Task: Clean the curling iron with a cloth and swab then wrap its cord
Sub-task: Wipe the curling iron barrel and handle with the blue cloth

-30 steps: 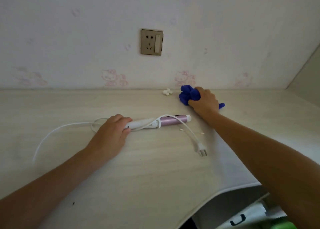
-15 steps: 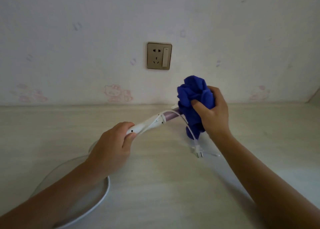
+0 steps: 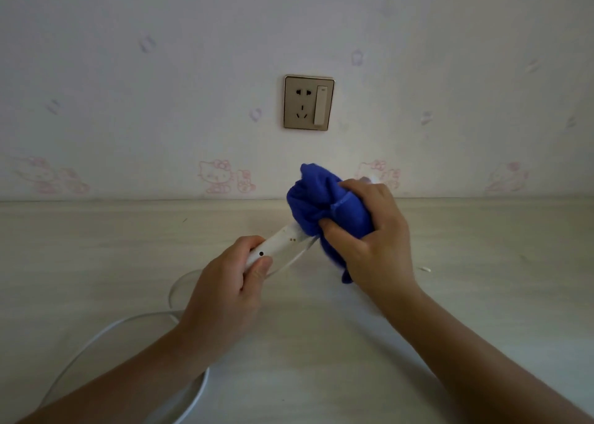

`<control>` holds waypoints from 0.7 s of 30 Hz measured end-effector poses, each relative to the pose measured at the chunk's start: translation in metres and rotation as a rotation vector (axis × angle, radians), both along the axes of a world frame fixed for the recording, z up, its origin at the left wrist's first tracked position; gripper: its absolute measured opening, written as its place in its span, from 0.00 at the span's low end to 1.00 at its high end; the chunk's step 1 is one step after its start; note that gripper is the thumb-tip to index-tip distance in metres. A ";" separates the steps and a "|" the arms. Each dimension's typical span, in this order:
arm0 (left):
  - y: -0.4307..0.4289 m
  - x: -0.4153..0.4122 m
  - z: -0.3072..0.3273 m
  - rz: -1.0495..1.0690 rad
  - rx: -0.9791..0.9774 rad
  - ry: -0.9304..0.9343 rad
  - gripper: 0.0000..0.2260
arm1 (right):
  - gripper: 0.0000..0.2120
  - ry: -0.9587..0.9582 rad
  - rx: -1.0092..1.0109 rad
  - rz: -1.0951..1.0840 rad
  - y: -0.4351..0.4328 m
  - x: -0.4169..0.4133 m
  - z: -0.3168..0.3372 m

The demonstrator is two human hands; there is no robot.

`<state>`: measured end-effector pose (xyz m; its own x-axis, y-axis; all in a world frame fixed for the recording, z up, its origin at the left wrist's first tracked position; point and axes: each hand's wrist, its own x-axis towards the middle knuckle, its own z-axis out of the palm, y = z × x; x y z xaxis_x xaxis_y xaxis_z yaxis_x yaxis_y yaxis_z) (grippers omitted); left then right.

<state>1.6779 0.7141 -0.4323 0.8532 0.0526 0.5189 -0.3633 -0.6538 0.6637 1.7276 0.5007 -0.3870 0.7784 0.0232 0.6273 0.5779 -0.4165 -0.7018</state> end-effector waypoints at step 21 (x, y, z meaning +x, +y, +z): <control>-0.004 -0.005 0.005 -0.333 -0.772 0.218 0.20 | 0.27 0.014 -0.245 0.203 0.035 -0.021 -0.009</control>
